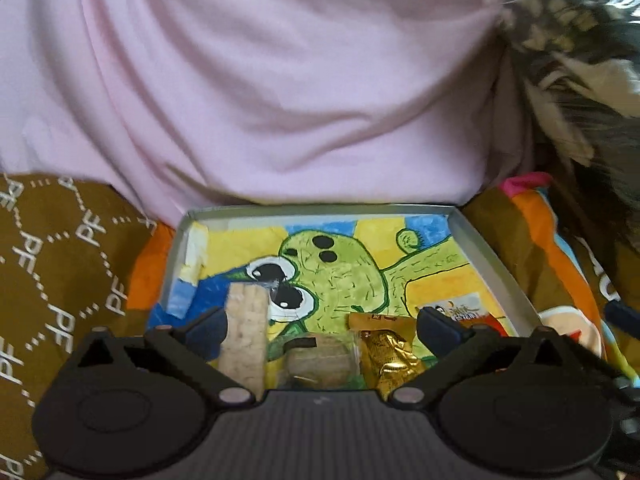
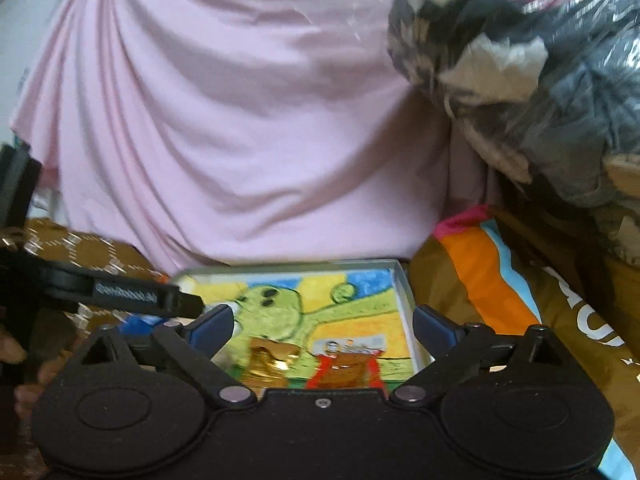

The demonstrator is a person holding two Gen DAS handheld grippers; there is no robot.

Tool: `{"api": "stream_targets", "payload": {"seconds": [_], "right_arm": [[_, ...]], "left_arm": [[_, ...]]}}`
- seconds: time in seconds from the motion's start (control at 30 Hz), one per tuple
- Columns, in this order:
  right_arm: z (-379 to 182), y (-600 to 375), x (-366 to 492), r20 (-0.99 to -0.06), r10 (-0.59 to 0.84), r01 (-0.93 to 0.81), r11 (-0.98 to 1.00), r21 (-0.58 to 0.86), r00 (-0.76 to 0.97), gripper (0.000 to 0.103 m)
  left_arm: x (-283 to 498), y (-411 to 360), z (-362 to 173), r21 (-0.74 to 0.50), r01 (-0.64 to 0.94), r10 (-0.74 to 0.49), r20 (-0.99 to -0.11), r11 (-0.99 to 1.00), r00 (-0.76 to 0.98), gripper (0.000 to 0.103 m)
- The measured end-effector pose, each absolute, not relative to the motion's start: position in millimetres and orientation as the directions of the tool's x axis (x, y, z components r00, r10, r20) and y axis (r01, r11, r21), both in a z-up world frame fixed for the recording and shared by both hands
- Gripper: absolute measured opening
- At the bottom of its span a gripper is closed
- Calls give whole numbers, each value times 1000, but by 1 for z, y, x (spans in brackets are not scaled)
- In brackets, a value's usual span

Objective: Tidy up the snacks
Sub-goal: 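Withdraw both tools from the tray back over the remaining snacks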

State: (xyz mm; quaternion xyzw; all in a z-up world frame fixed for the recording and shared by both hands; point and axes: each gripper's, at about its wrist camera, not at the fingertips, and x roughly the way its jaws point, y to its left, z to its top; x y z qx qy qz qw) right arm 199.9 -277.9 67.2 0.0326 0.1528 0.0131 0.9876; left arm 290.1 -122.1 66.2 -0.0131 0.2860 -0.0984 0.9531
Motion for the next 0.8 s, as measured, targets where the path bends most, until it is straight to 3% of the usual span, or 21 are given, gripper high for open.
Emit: {"api": "stream_targets", "payload": {"seconds": [0.27, 0.8], "right_arm": [[88, -248, 145, -298, 113, -91, 992, 87, 948, 102], [73, -182, 68, -412, 226, -213, 974, 78, 883, 102]], "left_arm": [[239, -99, 82, -45, 184, -182, -495, 982, 850, 103], [126, 4, 77, -32, 104, -104, -553, 994, 827, 103]]}}
